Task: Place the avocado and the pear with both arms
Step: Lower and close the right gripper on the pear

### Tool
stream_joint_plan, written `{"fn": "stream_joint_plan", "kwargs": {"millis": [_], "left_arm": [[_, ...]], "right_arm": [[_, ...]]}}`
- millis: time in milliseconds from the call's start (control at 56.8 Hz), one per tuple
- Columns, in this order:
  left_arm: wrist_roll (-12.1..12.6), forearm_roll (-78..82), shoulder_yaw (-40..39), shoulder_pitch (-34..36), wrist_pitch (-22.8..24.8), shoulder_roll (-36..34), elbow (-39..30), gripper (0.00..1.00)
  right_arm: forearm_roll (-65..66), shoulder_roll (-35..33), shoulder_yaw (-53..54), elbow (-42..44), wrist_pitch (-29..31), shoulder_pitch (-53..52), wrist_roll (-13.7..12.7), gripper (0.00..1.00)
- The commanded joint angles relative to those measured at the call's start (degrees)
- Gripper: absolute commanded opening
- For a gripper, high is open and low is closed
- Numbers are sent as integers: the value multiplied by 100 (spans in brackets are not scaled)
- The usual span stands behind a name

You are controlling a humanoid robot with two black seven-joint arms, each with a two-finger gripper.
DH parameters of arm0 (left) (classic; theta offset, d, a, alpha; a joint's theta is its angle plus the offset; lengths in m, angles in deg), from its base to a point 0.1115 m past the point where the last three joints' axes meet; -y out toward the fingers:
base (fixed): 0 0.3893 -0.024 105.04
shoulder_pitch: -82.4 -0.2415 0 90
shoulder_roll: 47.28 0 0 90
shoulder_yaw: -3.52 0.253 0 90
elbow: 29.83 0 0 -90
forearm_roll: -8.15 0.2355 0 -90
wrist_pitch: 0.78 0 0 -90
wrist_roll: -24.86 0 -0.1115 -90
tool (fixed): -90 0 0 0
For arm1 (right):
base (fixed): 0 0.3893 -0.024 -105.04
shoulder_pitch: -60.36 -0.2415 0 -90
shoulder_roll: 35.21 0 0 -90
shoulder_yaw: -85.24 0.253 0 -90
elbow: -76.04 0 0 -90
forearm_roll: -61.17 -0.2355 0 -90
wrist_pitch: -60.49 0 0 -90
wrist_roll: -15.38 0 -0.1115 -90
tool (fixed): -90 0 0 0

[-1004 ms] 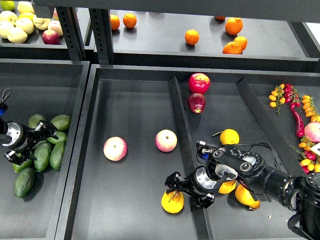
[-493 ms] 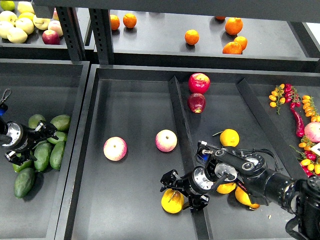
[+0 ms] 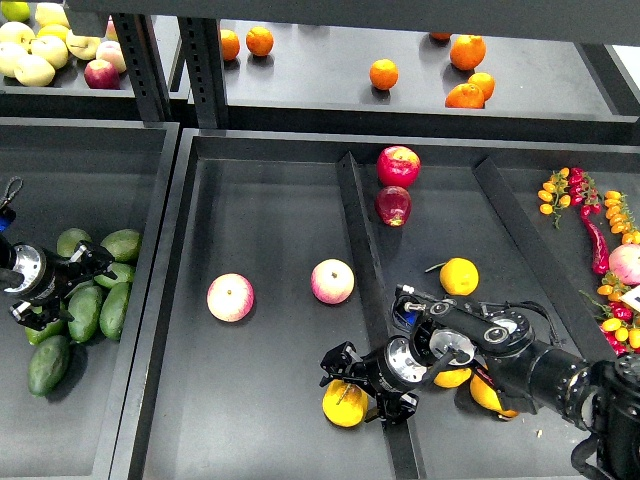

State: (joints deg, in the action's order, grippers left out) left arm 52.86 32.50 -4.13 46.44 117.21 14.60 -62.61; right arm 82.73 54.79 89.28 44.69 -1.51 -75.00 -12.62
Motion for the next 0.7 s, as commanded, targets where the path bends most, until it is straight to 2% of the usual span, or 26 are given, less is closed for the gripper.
{"fn": "stream_joint_plan", "kwargs": {"millis": [0, 229, 317, 440, 581, 687], "left_arm": [[0, 0, 0, -7, 1, 17, 0, 99], [0, 0, 0, -7, 1, 26, 0, 99], [0, 0, 0, -7, 1, 26, 0, 99], [0, 0, 0, -7, 1, 26, 0, 99], [0, 0, 0, -7, 1, 44, 8, 99], [0, 0, 0, -7, 1, 70, 9, 99]], "right_arm": [[-3, 0, 0, 33, 0, 10, 0, 100], [6, 0, 0, 33, 0, 10, 0, 98], [6, 0, 0, 33, 0, 10, 0, 87], [6, 0, 0, 59, 0, 18, 0, 66], [6, 0, 0, 59, 0, 10, 0, 47], [6, 0, 9, 103, 0, 10, 0, 39]]}}
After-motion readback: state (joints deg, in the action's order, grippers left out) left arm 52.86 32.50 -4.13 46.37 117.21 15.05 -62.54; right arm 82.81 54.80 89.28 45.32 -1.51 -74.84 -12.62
